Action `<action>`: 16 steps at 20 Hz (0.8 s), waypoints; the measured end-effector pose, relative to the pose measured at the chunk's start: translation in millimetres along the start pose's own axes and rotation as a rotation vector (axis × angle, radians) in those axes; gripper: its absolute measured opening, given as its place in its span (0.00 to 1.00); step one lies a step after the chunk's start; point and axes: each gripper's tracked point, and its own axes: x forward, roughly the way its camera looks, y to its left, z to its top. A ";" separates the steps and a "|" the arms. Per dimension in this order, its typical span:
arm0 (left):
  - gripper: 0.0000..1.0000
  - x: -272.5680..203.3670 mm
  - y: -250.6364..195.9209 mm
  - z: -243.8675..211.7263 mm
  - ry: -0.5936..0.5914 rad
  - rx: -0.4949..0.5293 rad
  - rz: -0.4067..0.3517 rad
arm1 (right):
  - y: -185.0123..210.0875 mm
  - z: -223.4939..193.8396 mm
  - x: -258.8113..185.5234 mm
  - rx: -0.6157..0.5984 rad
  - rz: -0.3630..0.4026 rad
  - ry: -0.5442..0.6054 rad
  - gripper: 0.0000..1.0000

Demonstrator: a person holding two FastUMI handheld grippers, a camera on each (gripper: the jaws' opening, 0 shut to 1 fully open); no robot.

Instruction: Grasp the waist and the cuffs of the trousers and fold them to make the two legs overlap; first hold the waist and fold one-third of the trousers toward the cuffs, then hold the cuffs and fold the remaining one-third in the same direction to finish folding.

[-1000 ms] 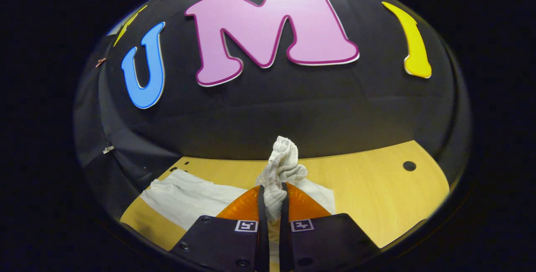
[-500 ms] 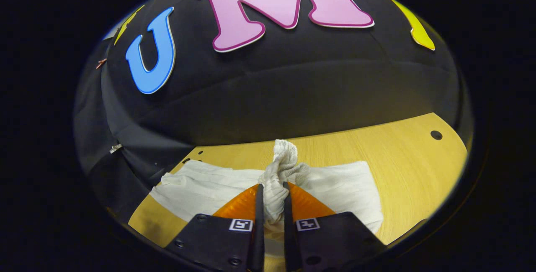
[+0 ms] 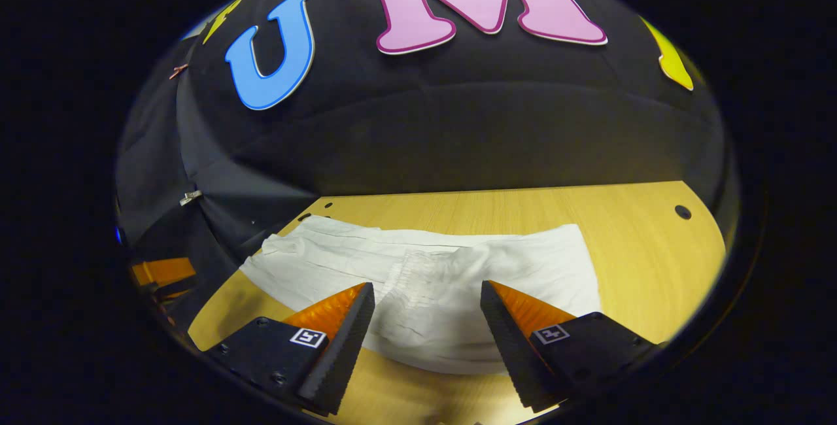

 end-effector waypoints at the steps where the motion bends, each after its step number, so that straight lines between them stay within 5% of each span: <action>1: 0.96 10.4 12.2 4.0 0.003 0.012 0.032 | -8.9 1.7 -8.7 -0.019 -0.011 0.006 0.98; 11: 0.96 116.8 95.1 27.3 0.051 0.166 0.170 | -111.6 12.9 -108.2 -0.261 -0.176 0.061 0.99; 16: 0.96 155.1 115.9 7.0 0.137 0.226 0.202 | -105.6 12.3 -159.6 -0.355 -0.151 0.082 0.98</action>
